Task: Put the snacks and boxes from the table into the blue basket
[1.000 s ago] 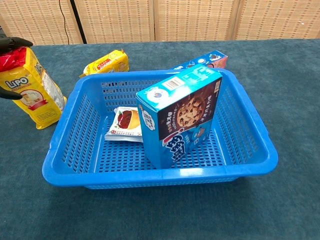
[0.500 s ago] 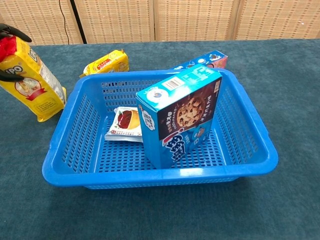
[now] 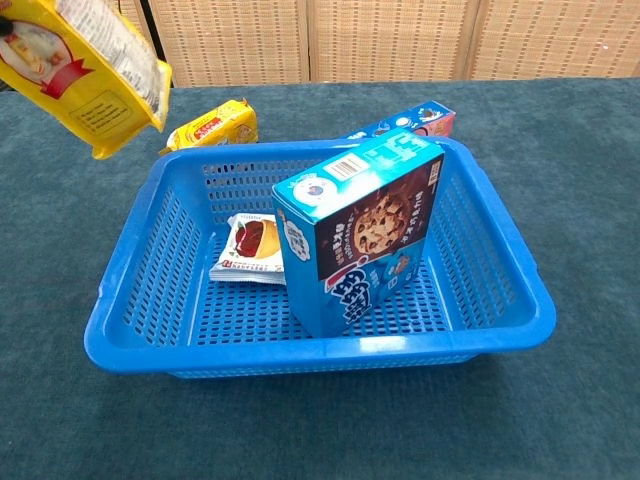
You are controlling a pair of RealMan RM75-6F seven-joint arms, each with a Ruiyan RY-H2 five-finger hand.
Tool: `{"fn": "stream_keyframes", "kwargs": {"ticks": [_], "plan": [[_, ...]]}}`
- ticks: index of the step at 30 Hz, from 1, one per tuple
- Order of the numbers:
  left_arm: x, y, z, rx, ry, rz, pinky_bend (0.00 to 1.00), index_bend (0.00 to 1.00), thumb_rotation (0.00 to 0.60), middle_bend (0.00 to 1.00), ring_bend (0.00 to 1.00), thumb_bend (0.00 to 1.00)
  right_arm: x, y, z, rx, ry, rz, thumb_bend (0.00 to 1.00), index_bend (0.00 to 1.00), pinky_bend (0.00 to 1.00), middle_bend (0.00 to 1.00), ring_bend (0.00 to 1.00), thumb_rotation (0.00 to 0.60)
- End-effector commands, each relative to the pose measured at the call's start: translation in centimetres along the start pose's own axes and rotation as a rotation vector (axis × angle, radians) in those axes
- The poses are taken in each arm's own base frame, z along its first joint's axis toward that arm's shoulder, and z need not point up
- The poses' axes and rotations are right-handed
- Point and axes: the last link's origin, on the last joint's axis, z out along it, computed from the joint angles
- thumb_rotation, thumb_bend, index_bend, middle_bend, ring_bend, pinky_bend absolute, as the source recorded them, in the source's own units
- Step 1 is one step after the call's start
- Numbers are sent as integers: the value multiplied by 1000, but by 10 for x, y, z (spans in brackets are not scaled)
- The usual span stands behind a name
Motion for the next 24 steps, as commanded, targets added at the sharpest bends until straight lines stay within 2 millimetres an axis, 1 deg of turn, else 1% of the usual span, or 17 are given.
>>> {"fn": "stream_keyframes", "kwargs": {"ticks": [1,4,7,10,13,17,18,19,20,21,22,23,24], "plan": [[-2,37,-6,-115,-51,-5,544,452,600,438,461,269,0,0,0,-3,1,2,0,0,0,0,0,600],[-18,56,-3,-156,-117,9,544,452,600,438,461,269,0,0,0,-4,2,2,0,0,0,0,0,600],[-37,67,0,-162,-184,16,544,451,600,438,461,270,0,1,0,-6,-1,0,0,0,0,0,0,600],[-58,72,0,-156,-255,13,544,452,600,438,461,269,0,3,0,-12,2,2,0,0,0,0,0,600],[-78,72,-1,-148,-306,21,544,444,600,431,457,269,2,4,0,-18,10,7,0,0,0,0,0,600],[-96,64,-2,-110,-341,24,544,438,600,426,454,267,5,6,0,-24,15,13,0,0,0,0,0,600],[-103,60,-3,-94,-356,21,544,432,600,423,450,263,5,7,0,-25,17,15,0,0,0,0,0,600],[-107,59,-4,-85,-367,22,535,405,600,399,429,254,5,7,0,-25,17,17,0,0,0,0,0,600],[-112,56,-5,-73,-383,30,479,339,600,320,360,239,5,7,0,-25,15,18,0,0,0,0,0,600],[-115,53,-6,-65,-395,42,438,299,600,267,311,230,5,7,0,-24,11,17,0,0,0,0,0,600],[-118,50,-8,-53,-418,58,322,197,600,147,188,215,4,7,1,-24,8,16,0,0,0,0,0,600],[-120,48,-9,-45,-435,72,188,102,600,56,83,194,3,7,1,-24,5,17,0,0,0,0,0,600],[-123,48,-9,-45,-458,95,114,53,600,18,34,176,3,7,1,-24,1,17,0,0,0,0,0,600]]}}
